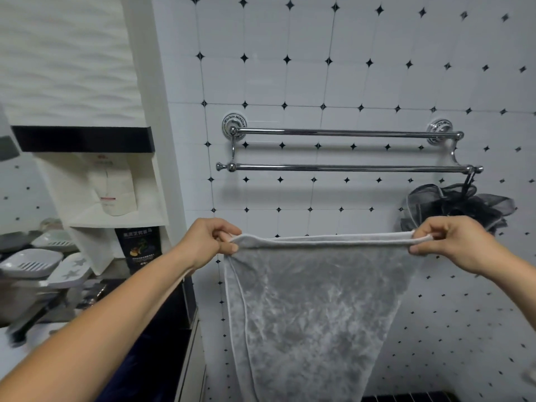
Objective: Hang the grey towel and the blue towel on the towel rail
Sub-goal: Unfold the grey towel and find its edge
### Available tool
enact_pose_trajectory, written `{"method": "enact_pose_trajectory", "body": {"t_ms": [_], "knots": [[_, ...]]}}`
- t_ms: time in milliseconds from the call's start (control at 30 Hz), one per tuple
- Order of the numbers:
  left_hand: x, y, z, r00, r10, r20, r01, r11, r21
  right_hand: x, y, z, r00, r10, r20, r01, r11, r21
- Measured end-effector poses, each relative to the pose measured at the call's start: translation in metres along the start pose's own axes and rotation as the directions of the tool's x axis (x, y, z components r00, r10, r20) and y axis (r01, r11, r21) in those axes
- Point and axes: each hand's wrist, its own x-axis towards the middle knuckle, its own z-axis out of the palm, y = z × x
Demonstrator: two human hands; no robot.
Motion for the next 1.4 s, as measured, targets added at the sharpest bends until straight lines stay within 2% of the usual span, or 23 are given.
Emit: {"method": "enact_pose_trajectory", "body": {"t_ms": [133, 400, 533, 667, 867, 1200, 1333, 1400], "knots": [[-0.011, -0.001, -0.004, 0.980, 0.166, 0.112, -0.168, 0.986, 0.005, -0.001, -0.005, -0.003, 0.999, 0.012, -0.034, -0.013, 0.999, -0.041], [-0.013, -0.002, -0.009, 0.941, 0.229, 0.249, -0.255, 0.964, 0.075, -0.001, -0.007, 0.002, 0.998, 0.044, -0.046, -0.045, 0.998, -0.031], [-0.011, -0.011, -0.010, 0.952, 0.211, 0.224, -0.231, 0.971, 0.066, -0.002, -0.008, 0.001, 1.000, 0.012, -0.027, -0.012, 1.000, 0.003], [-0.004, -0.020, -0.013, 0.966, 0.178, 0.190, -0.199, 0.975, 0.100, -0.006, -0.013, -0.007, 0.997, -0.025, 0.072, 0.024, 0.999, 0.022], [0.003, -0.025, -0.012, 0.974, 0.105, 0.202, -0.148, 0.967, 0.209, -0.009, -0.020, -0.007, 0.986, 0.003, 0.169, 0.031, 0.980, -0.199], [0.003, -0.003, 0.006, 0.976, 0.048, 0.214, -0.107, 0.957, 0.271, 0.000, 0.013, 0.002, 0.963, -0.008, 0.270, 0.106, 0.930, -0.352], [0.001, 0.006, 0.017, 0.984, 0.036, 0.174, -0.082, 0.961, 0.264, 0.014, 0.036, -0.003, 0.955, -0.055, 0.290, 0.150, 0.937, -0.317], [0.002, 0.012, 0.023, 0.991, 0.018, 0.135, -0.059, 0.952, 0.301, 0.025, 0.045, -0.005, 0.973, -0.091, 0.214, 0.144, 0.958, -0.246]]}}
